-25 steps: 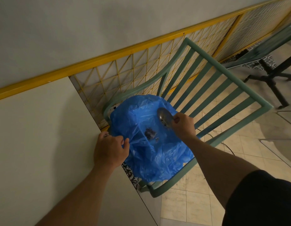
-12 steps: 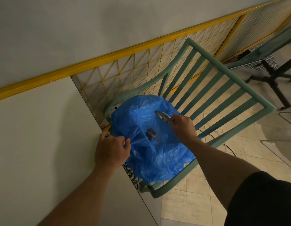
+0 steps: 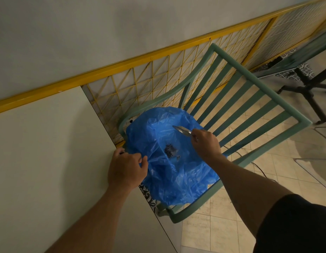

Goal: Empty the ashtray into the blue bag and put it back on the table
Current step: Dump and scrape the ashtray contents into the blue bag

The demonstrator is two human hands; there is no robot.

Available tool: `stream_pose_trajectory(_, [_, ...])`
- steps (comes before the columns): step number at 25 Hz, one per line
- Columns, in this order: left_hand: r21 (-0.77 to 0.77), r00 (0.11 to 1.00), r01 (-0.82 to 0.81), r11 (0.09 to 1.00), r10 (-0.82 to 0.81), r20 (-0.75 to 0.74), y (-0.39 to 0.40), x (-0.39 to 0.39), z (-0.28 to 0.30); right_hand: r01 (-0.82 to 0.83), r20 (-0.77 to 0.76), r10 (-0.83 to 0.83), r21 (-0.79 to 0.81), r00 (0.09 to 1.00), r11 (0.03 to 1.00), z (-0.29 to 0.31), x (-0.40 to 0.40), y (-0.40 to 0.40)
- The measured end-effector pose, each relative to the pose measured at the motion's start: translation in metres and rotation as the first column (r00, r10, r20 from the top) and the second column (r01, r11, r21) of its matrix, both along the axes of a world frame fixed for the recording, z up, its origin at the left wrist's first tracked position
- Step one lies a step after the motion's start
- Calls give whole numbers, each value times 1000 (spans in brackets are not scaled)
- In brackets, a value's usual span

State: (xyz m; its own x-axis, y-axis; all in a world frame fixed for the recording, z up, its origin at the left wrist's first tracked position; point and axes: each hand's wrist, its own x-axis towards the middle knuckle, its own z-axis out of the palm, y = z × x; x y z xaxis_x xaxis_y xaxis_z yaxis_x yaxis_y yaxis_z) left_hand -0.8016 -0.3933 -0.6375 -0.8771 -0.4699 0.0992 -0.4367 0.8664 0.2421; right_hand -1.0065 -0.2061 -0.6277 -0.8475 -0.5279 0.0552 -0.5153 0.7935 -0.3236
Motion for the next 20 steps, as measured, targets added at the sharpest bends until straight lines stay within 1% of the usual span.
stream_pose_trajectory(5, [-4,1000,-4,1000,4,-15,1,0,0,-6,-47,6,-7,999,1000,5,0,0])
stream_pose_trajectory(9, [-4,1000,-6,1000,6,-1,1,0,0,-10,-28,11,39,1000,999,6,-1,1])
stream_pose_trajectory(16, [-4,1000,-8,1000,8,2,1,-1,1,1,-72,-2,-8,997,1000,9,-2,3])
stream_pose_trajectory(20, [2,1000,-10,1000,10,-17,2,0,3,46,-19,-45,79,999,996,5,-2,7])
